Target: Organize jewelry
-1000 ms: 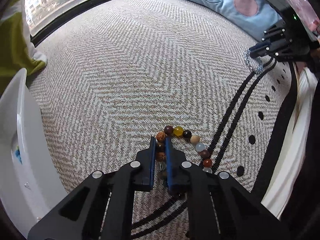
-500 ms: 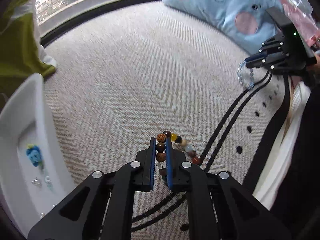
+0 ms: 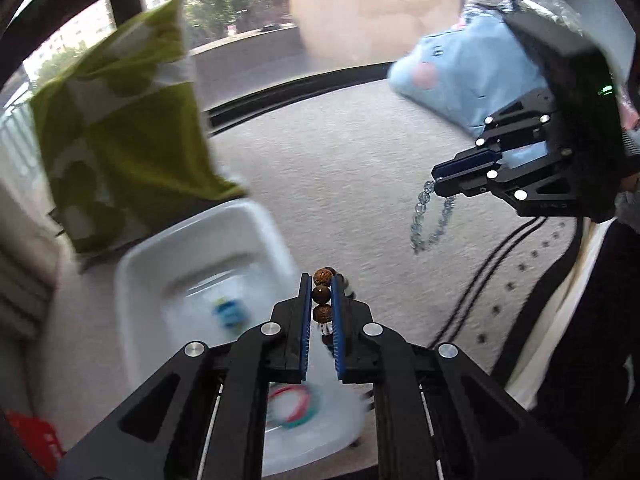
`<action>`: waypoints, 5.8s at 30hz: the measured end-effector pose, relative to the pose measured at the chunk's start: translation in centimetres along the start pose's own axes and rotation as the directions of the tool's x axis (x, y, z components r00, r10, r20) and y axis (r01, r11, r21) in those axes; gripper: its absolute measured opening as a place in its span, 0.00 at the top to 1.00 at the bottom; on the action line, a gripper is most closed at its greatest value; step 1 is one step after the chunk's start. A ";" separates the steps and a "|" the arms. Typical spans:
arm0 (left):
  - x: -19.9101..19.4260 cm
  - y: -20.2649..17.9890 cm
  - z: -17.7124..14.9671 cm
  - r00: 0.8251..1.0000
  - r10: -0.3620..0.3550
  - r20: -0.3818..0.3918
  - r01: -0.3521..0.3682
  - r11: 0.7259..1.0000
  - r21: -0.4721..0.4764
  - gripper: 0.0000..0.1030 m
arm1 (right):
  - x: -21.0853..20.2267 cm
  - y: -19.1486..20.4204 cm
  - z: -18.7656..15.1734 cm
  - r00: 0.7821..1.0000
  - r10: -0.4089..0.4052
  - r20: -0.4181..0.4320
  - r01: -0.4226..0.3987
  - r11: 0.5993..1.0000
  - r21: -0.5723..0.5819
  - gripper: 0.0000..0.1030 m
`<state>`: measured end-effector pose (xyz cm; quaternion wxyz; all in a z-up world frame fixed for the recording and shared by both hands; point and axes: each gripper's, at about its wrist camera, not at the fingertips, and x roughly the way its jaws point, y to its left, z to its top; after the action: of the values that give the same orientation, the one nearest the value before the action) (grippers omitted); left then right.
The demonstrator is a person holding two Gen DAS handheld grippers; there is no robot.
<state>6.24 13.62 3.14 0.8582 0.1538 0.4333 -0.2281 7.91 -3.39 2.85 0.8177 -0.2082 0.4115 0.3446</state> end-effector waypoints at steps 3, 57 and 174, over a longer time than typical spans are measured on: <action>0.0 2.2 -1.4 0.999 0.044 -0.022 -0.044 0.998 -0.039 0.91 | 1.9 3.2 3.5 0.999 0.033 0.012 -0.033 0.999 -0.031 0.90; 1.5 -10.7 2.5 0.999 0.044 -0.026 -0.051 0.916 -0.397 0.19 | -8.3 -6.4 -12.8 0.977 -0.183 -0.109 0.213 0.808 0.550 0.55; 3.9 -13.4 1.0 0.979 0.192 -0.072 -0.205 0.892 -0.403 0.05 | -8.8 -5.8 -14.8 0.932 -0.345 -0.116 0.345 0.737 0.582 0.08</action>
<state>1.93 0.81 -0.35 0.8835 0.0183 0.4663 -0.0414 0.58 -19.96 1.81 0.8905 -0.0150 0.4528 0.0414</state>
